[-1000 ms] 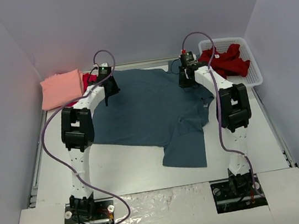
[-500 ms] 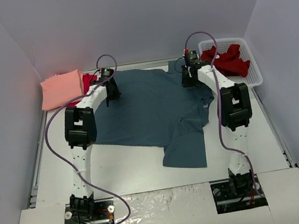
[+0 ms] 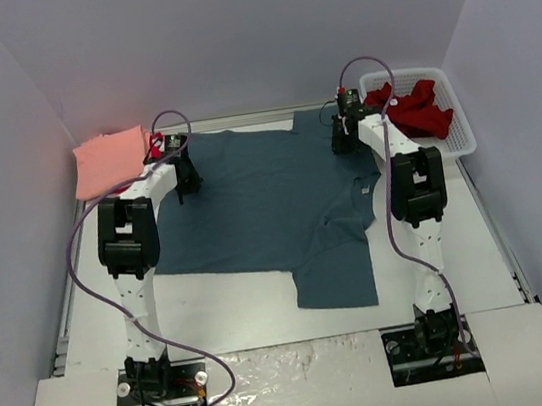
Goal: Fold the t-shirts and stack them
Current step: Flatten out the tshirt
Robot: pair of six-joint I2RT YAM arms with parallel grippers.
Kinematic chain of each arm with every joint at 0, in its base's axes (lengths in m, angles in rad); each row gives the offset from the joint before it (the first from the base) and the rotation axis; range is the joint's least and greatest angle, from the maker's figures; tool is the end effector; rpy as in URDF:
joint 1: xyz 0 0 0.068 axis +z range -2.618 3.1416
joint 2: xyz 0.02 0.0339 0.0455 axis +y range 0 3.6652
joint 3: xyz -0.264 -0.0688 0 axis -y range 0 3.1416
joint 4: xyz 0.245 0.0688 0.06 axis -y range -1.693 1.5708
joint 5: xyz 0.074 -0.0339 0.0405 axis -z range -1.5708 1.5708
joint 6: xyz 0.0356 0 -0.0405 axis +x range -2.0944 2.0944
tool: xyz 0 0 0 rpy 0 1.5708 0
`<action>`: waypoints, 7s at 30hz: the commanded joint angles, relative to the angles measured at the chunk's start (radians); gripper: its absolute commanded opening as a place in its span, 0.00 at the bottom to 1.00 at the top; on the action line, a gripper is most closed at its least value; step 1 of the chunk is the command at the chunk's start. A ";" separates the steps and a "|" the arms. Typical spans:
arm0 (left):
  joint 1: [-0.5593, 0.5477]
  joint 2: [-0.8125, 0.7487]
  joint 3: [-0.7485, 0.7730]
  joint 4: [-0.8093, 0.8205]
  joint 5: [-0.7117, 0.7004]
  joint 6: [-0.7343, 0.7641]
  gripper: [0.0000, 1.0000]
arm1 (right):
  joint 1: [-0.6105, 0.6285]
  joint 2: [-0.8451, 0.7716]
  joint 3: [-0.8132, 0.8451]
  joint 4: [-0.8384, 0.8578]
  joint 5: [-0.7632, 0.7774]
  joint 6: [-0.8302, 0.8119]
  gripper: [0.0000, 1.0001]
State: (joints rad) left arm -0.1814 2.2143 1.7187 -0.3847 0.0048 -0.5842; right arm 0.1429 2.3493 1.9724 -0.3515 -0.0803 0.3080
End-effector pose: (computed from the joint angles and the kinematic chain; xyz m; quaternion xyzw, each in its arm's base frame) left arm 0.4842 -0.0890 0.1765 -0.1874 0.9221 -0.1285 0.3131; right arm 0.5311 0.0793 0.1942 0.0588 0.9101 0.1270 0.3900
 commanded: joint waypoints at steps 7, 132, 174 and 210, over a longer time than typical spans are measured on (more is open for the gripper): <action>0.010 -0.097 -0.103 -0.059 -0.060 -0.002 0.02 | -0.002 0.076 0.111 -0.070 -0.003 -0.017 0.07; -0.343 -0.993 -0.944 0.244 -0.370 0.089 0.02 | 0.354 -0.844 -1.284 0.123 0.433 0.476 0.00; -0.357 -1.133 -1.108 0.351 -0.583 0.145 0.57 | 0.249 -1.033 -1.113 0.249 0.850 0.246 1.00; -0.357 -1.153 -1.192 0.518 -0.646 0.159 0.58 | -0.138 -0.731 -1.738 1.994 -0.042 -0.374 1.00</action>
State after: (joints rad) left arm -0.5350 1.1046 0.5564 0.0540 -0.6136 -0.4492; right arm 0.0158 1.5833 0.2436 1.2591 -0.0433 -0.0814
